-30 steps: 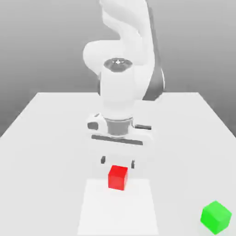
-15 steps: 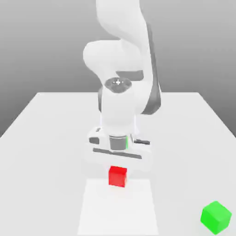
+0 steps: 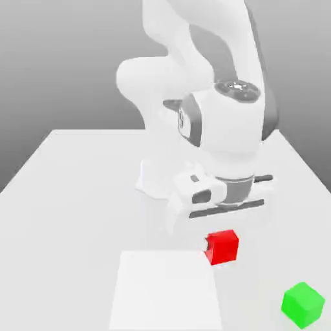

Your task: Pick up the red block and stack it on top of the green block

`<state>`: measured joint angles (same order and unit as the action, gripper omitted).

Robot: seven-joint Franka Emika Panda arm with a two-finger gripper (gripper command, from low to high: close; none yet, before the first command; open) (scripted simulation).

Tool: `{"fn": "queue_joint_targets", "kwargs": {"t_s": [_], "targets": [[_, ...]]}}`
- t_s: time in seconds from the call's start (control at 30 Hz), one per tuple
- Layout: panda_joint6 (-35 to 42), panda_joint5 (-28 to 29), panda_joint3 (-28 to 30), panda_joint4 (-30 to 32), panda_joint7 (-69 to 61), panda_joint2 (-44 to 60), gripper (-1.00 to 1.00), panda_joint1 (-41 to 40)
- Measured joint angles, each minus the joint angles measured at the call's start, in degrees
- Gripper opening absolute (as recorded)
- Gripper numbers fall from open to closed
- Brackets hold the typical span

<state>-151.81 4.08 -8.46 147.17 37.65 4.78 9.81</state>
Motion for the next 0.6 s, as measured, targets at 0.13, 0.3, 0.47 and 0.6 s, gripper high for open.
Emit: {"fn": "queue_joint_targets", "kwargs": {"t_s": [0.13,0.3,0.47,0.6], "targets": [[3.8,0.8,-3.5,-8.3,-8.5,4.7,-1.00,2.4],[2.0,3.9,-4.9,-14.2,-12.4,12.8,-1.00,5.0],[-1.0,5.6,-3.9,-14.6,-11.5,16.3,1.00,6.0],[-1.0,5.6,-3.8,-14.6,-11.5,16.3,1.00,6.0]]}}
